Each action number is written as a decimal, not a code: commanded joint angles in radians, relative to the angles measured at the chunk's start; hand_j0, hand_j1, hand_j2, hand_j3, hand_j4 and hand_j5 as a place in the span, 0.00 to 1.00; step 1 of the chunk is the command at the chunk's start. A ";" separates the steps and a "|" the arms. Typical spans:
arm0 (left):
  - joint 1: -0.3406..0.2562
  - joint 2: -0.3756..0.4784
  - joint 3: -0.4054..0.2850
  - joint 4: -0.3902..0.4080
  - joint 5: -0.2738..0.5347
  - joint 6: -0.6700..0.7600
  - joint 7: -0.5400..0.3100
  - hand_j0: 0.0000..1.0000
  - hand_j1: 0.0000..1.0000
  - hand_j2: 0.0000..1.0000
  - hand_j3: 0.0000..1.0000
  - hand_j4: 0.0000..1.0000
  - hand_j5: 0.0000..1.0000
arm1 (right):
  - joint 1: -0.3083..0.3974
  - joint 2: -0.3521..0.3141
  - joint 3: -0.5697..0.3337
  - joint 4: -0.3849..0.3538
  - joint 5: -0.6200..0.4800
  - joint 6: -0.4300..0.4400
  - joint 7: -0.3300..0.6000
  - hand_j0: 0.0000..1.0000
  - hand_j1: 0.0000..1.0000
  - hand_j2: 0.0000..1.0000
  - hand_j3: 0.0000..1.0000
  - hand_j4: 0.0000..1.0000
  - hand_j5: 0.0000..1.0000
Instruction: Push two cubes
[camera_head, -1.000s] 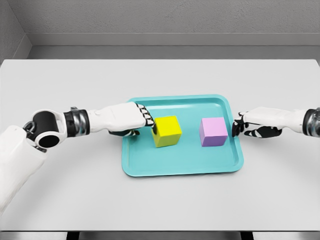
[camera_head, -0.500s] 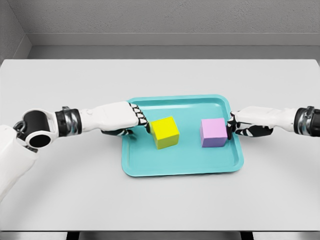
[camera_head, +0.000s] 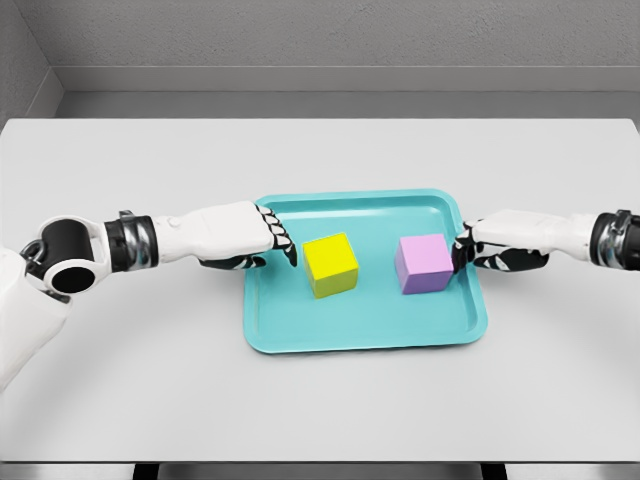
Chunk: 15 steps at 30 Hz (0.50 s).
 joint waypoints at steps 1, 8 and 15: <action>0.000 -0.006 0.000 0.015 0.005 0.003 0.000 0.61 0.61 0.61 0.61 0.61 0.61 | 0.000 -0.005 -0.005 0.010 0.002 0.001 0.008 0.52 0.52 0.52 0.52 0.52 0.52; -0.012 -0.053 -0.002 0.081 0.005 0.003 0.000 0.61 0.61 0.61 0.61 0.61 0.61 | -0.035 -0.030 -0.012 0.036 0.079 0.002 0.008 0.51 0.51 0.51 0.51 0.51 0.51; -0.021 -0.061 -0.003 0.104 -0.001 0.003 0.000 0.61 0.61 0.61 0.61 0.61 0.61 | -0.058 -0.047 -0.007 0.063 0.160 0.001 0.018 0.49 0.49 0.49 0.49 0.49 0.49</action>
